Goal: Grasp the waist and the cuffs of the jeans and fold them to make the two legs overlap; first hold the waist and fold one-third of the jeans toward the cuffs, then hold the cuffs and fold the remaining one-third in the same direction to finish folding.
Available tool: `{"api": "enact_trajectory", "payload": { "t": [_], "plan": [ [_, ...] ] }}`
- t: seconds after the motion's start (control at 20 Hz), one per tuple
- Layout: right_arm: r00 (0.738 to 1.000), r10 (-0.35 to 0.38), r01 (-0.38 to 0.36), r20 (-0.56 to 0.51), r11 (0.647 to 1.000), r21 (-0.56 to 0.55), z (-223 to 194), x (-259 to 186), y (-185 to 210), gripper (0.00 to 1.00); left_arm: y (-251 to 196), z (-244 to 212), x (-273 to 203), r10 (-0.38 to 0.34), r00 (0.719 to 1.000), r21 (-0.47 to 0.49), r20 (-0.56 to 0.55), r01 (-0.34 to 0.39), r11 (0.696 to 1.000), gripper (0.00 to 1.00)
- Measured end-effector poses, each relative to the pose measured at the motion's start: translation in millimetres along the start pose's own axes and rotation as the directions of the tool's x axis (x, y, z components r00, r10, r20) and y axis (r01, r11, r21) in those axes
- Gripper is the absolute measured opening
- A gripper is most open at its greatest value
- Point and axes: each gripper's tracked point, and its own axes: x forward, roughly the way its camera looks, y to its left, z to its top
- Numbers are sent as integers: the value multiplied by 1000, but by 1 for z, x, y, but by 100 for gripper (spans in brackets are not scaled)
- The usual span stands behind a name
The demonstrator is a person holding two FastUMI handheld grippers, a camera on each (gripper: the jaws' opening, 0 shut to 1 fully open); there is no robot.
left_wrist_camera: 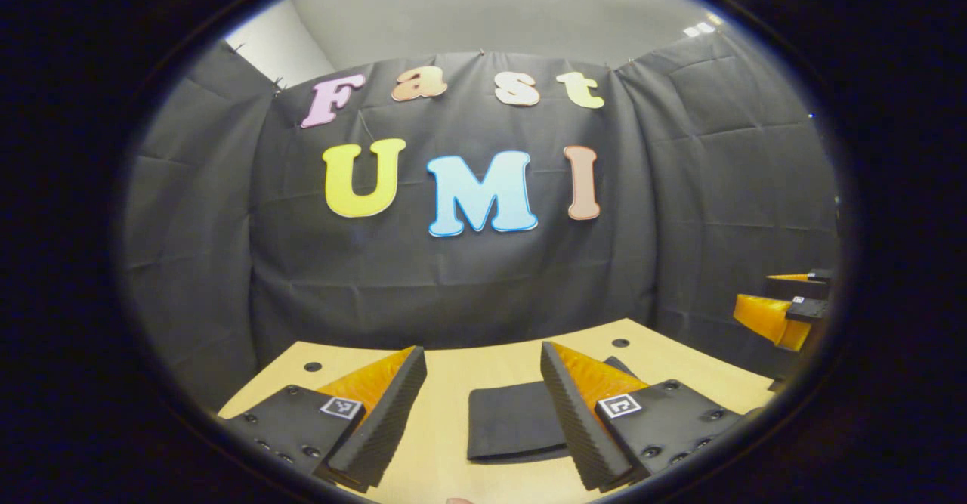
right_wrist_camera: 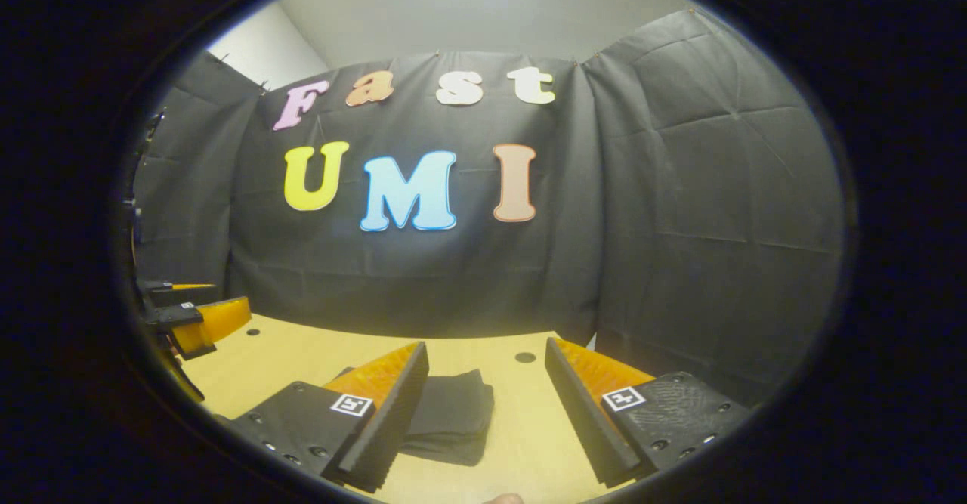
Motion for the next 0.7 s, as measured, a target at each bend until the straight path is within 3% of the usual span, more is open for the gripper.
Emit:
{"api": "enact_trajectory", "payload": {
  "t": [0.3, 0.7],
  "plan": [
    [1000, 1, -2, 19, 1000, 7, 8, -6, -23, 94, -5, 1, -6, 63, 998, 5, 8, -63, 998, 97],
    [997, 43, -45, 58, 998, 33, 1, -10, -89, 94, -51, 2, -31, 230, 969, -21, 92, -229, 973, 97]
  ]
}}
